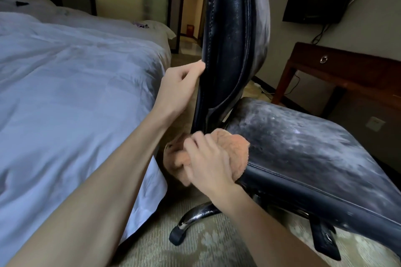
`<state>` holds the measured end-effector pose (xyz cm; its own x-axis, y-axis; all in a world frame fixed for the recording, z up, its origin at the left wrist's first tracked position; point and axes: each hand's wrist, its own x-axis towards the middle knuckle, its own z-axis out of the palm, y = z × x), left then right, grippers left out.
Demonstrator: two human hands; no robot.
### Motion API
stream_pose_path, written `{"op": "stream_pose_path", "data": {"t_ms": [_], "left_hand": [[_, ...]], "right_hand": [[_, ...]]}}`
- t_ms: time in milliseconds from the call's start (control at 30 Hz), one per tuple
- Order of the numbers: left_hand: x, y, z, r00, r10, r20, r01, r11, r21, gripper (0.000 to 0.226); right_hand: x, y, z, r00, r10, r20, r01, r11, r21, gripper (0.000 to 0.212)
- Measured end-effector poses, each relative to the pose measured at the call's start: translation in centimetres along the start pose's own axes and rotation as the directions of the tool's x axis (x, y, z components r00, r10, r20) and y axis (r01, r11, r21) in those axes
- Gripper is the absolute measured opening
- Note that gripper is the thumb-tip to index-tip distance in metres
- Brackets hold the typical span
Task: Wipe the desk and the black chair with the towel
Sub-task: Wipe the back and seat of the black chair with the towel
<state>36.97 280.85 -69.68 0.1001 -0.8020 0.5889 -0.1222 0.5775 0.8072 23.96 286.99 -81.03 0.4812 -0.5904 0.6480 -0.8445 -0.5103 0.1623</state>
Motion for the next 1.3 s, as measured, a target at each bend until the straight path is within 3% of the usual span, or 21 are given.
{"op": "stream_pose_path", "data": {"t_ms": [100, 200, 233, 300, 367, 500, 600, 700, 767, 833, 933, 1033, 1133, 1200, 1300], "left_hand": [[-0.5, 0.3, 0.1, 0.999, 0.008, -0.038, -0.006, 0.999, 0.051, 0.039], [-0.5, 0.2, 0.2, 0.998, 0.030, -0.053, -0.027, 0.997, 0.065, 0.039], [-0.5, 0.1, 0.2, 0.998, 0.029, -0.059, -0.026, 0.998, 0.059, 0.039], [-0.4, 0.1, 0.0, 0.999, 0.040, -0.037, -0.038, 0.998, 0.056, 0.042], [-0.5, 0.3, -0.1, 0.999, 0.044, 0.000, -0.044, 0.998, 0.043, 0.043], [-0.4, -0.1, -0.1, 0.998, 0.066, 0.012, -0.066, 0.997, 0.025, 0.047], [-0.9, -0.6, -0.2, 0.996, 0.084, 0.024, -0.084, 0.996, 0.015, 0.056], [-1.3, -0.6, 0.0, 0.998, 0.063, 0.001, -0.063, 0.998, 0.002, 0.062], [-1.5, -0.5, 0.1, 0.998, 0.070, -0.006, -0.070, 0.998, -0.002, 0.062], [-1.7, -0.4, 0.1, 0.997, 0.076, 0.000, -0.076, 0.997, -0.001, 0.058], [-1.7, -0.6, 0.4, 0.994, 0.099, -0.038, -0.099, 0.995, 0.011, 0.051], [-2.2, -0.2, 1.1, 0.991, 0.100, -0.092, -0.100, 0.995, 0.002, 0.049], [-2.5, 0.0, 1.2, 0.990, 0.105, -0.093, -0.107, 0.994, -0.015, 0.052], [-2.5, -0.1, 1.0, 0.992, 0.096, -0.087, -0.099, 0.995, -0.025, 0.054], [-2.5, -0.1, 0.8, 0.995, 0.072, -0.074, -0.075, 0.997, -0.028, 0.058]], "right_hand": [[-0.6, 0.0, -0.1, 0.989, -0.125, 0.076, 0.123, 0.992, 0.030, 0.044], [-0.4, -0.5, -1.1, 0.989, 0.046, -0.139, -0.024, 0.987, 0.159, 0.030], [-0.1, -0.8, -1.5, 0.951, 0.175, -0.253, -0.115, 0.965, 0.234, 0.028], [1.0, -1.5, -2.1, 0.783, 0.439, -0.442, -0.263, 0.876, 0.404, 0.028], [2.2, -2.2, -1.6, 0.630, 0.597, -0.496, -0.340, 0.787, 0.515, 0.030], [2.6, -3.7, 2.2, 0.556, 0.714, -0.426, -0.452, 0.690, 0.565, 0.032], [0.9, -4.7, 4.4, 0.564, 0.737, -0.373, -0.474, 0.659, 0.584, 0.031], [-1.9, -5.6, 6.3, 0.638, 0.752, -0.166, -0.600, 0.621, 0.505, 0.028], [-4.0, -5.9, 7.2, 0.590, 0.808, 0.013, -0.731, 0.527, 0.433, 0.026], [-6.2, -6.1, 7.5, 0.568, 0.819, 0.080, -0.746, 0.472, 0.469, 0.038], [-5.7, -6.3, 5.5, 0.572, 0.817, -0.068, -0.640, 0.497, 0.586, 0.046], [-2.1, -6.1, 2.6, 0.507, 0.818, -0.271, -0.467, 0.525, 0.712, 0.043], [0.6, -5.0, 1.5, 0.421, 0.841, -0.341, -0.385, 0.506, 0.772, 0.044], [0.7, -4.8, 2.2, 0.454, 0.820, -0.349, -0.400, 0.538, 0.742, 0.039], [-0.5, -5.1, 4.0, 0.575, 0.768, -0.282, -0.484, 0.598, 0.639, 0.029]]}}
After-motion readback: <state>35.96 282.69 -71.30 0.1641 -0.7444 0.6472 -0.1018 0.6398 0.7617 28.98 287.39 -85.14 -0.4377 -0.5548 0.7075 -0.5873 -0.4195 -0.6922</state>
